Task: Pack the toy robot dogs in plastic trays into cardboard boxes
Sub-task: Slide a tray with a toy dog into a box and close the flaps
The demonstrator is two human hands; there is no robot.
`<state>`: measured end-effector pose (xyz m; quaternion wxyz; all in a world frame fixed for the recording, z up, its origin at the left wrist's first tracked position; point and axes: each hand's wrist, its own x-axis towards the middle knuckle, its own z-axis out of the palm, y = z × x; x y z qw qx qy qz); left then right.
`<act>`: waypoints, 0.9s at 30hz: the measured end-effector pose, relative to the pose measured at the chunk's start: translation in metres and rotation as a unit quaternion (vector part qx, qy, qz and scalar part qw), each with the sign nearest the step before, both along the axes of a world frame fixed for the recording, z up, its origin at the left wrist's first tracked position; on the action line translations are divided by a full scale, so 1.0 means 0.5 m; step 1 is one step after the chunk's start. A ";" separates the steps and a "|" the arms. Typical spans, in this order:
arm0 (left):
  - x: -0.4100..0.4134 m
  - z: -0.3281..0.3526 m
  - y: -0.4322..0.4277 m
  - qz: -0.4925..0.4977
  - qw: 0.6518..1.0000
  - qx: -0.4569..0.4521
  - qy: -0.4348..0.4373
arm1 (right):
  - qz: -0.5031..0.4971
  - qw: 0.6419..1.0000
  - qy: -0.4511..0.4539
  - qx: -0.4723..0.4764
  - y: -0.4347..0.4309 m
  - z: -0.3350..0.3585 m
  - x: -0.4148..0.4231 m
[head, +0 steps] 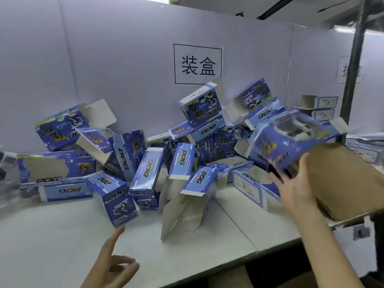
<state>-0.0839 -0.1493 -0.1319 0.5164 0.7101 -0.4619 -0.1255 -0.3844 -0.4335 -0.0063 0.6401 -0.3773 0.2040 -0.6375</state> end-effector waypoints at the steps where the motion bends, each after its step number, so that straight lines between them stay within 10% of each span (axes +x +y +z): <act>1: 0.001 -0.001 0.001 -0.005 1.000 0.007 0.017 | -0.007 0.996 0.083 0.003 -0.027 0.002 -0.003; 11: -0.015 0.004 0.012 -0.012 0.998 0.029 0.059 | -0.175 0.698 0.675 -0.161 -0.100 -0.161 -0.063; 16: -0.022 0.008 0.014 -0.005 0.998 0.060 0.036 | -0.252 0.747 0.592 -0.168 -0.106 -0.161 -0.100; 27: -0.036 0.028 0.023 0.011 0.998 0.050 0.024 | -0.305 0.721 0.449 -0.431 0.059 0.040 -0.087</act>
